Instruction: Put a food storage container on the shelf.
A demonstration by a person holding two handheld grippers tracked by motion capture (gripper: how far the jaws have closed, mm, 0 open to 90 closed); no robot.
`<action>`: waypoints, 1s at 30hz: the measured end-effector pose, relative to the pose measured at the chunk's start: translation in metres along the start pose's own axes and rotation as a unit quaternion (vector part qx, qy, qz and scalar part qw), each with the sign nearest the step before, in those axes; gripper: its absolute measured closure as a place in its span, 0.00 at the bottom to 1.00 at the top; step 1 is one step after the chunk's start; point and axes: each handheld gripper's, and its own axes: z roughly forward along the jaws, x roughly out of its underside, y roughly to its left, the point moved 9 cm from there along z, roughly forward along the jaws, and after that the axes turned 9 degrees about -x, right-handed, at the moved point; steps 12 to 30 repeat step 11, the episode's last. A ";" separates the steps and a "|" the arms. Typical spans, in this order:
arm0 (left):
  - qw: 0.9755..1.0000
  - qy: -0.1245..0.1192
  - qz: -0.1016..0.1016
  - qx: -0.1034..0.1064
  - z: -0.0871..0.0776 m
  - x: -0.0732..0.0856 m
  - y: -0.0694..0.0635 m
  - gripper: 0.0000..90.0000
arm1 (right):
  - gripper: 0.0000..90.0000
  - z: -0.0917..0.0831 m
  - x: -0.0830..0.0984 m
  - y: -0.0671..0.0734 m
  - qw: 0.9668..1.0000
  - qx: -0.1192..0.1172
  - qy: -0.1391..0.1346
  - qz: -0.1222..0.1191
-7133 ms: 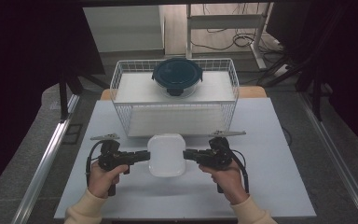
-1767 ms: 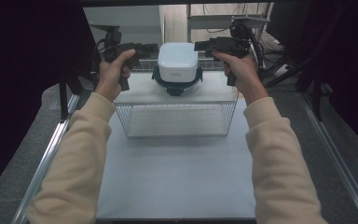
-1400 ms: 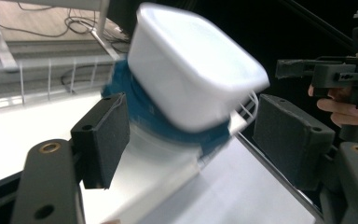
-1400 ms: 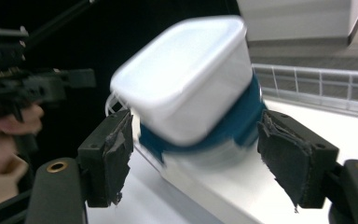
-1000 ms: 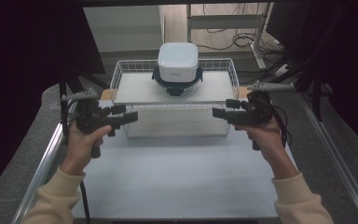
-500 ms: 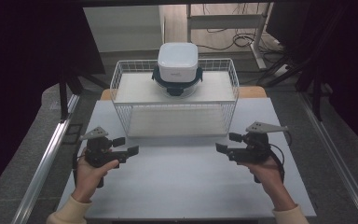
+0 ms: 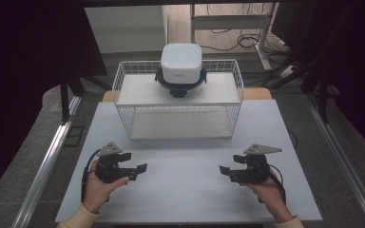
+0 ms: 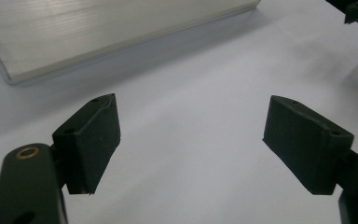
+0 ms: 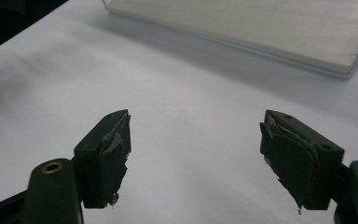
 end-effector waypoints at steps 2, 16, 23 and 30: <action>1.000 -0.001 -0.004 0.001 -0.001 0.000 0.000 0.20 | 0.27 -0.002 -0.001 0.000 1.000 0.001 -0.004 0.000; 1.000 0.005 -0.013 0.005 0.000 0.003 0.001 0.18 | 0.27 -0.004 -0.001 -0.002 1.000 0.005 -0.008 0.000; 1.000 0.005 -0.013 0.005 0.000 0.003 0.001 0.18 | 0.27 -0.004 -0.001 -0.002 1.000 0.005 -0.008 0.000; 1.000 0.005 -0.013 0.005 0.000 0.003 0.001 0.18 | 0.27 -0.004 -0.001 -0.002 1.000 0.005 -0.008 0.000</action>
